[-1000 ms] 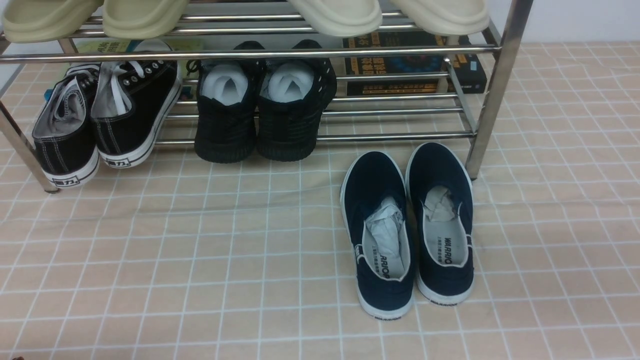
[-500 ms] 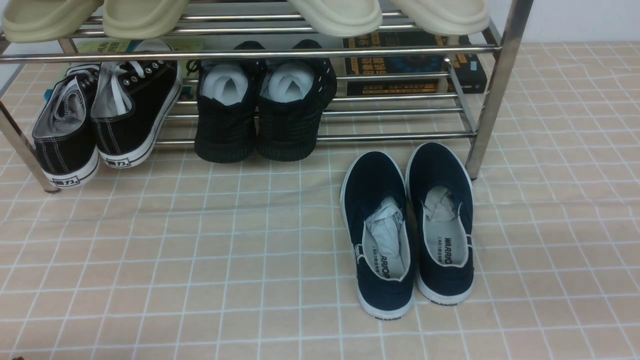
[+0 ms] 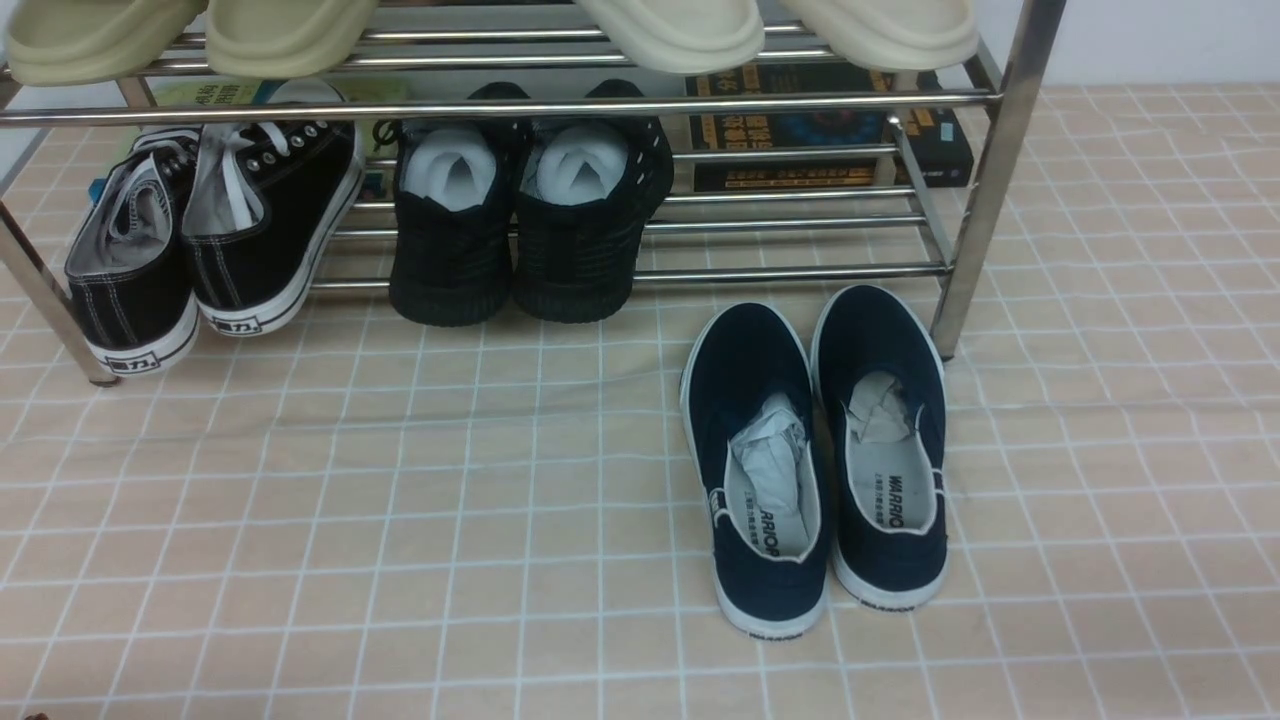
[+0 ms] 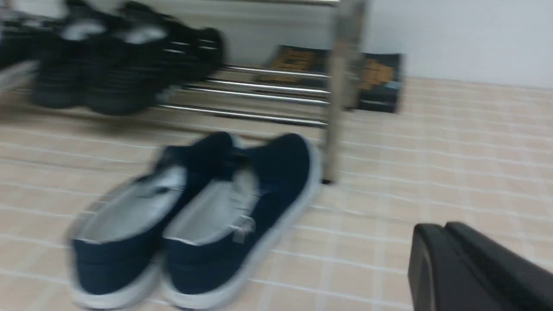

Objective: Take the shoes off the shelf from the light coffee tablecloth by hand.

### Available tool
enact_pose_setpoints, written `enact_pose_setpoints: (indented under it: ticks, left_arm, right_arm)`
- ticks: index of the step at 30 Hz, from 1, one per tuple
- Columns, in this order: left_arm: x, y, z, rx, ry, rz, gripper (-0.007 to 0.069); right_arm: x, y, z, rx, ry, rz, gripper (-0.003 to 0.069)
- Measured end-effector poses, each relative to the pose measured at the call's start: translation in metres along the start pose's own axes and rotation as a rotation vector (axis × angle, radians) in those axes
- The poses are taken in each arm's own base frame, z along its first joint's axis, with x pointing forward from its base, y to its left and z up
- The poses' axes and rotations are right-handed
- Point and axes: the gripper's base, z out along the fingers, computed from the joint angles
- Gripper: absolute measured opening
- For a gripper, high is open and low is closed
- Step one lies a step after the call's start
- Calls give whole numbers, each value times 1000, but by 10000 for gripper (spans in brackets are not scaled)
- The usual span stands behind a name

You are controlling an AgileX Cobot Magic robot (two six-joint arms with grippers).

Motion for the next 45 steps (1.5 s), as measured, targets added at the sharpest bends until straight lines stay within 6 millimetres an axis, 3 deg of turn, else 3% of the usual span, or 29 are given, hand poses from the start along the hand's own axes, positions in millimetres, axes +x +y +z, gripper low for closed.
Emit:
enact_pose_setpoints:
  ticks: [5, 8, 45]
  left_arm:
    - [0, 0, 0, 0, 0, 0, 240]
    - [0, 0, 0, 0, 0, 0, 240]
    - [0, 0, 0, 0, 0, 0, 240]
  right_arm:
    - [43, -9, 4, 124, 71, -13, 43]
    - [55, -10, 4, 149, 139, -7, 47]
    - [57, -11, 3, 163, 189, -29, 87]
